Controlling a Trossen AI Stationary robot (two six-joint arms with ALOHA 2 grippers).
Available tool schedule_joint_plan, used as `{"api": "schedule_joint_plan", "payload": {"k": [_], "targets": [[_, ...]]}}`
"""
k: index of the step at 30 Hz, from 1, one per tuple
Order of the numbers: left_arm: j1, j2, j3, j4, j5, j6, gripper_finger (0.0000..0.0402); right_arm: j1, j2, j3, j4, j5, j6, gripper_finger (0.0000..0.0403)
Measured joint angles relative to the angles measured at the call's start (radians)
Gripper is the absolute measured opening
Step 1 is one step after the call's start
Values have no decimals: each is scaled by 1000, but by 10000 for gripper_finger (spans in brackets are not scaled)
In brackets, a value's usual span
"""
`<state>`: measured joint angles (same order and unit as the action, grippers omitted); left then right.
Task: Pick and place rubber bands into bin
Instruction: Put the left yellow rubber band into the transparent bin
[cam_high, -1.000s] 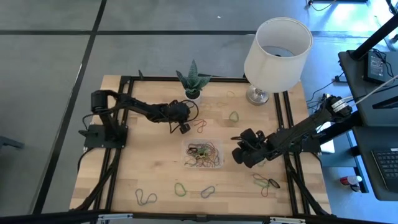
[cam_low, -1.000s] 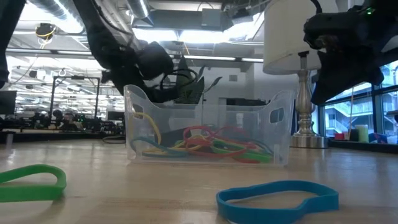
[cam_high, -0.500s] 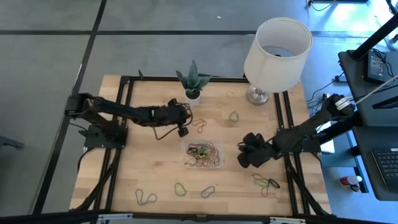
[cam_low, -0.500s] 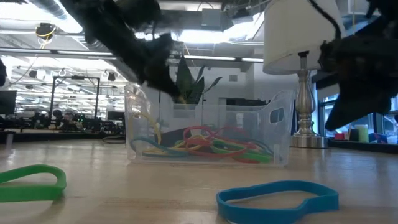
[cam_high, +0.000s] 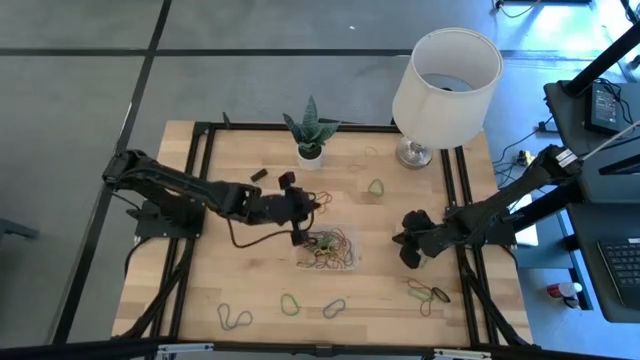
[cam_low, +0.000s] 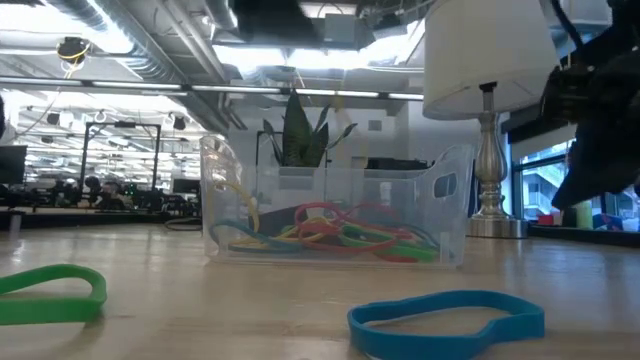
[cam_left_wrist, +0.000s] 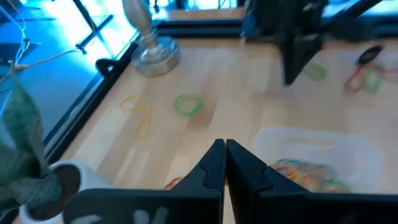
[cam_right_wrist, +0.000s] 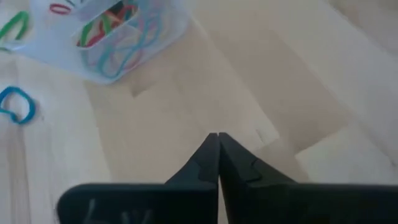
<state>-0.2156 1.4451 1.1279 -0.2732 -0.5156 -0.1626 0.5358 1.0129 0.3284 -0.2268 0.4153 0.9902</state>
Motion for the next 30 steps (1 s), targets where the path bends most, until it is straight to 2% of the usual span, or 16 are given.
{"api": "schedule_joint_plan", "payload": {"k": [7, 15, 25, 30], "targets": [[-125, 97, 136, -17, -55, -71, 2, 0, -59, -8, -3, -29, -99, 5], [-197, 258, 170, -27, -59, -288, 2, 0, -66, -8, -1, -96, -137, 5], [-221, 429, 169, -95, 52, -572, 2, 0, -67, -8, -1, -106, -162, 5], [-218, 461, 169, -98, 106, -602, 2, 0, -67, -8, 0, -107, -162, 5]]}}
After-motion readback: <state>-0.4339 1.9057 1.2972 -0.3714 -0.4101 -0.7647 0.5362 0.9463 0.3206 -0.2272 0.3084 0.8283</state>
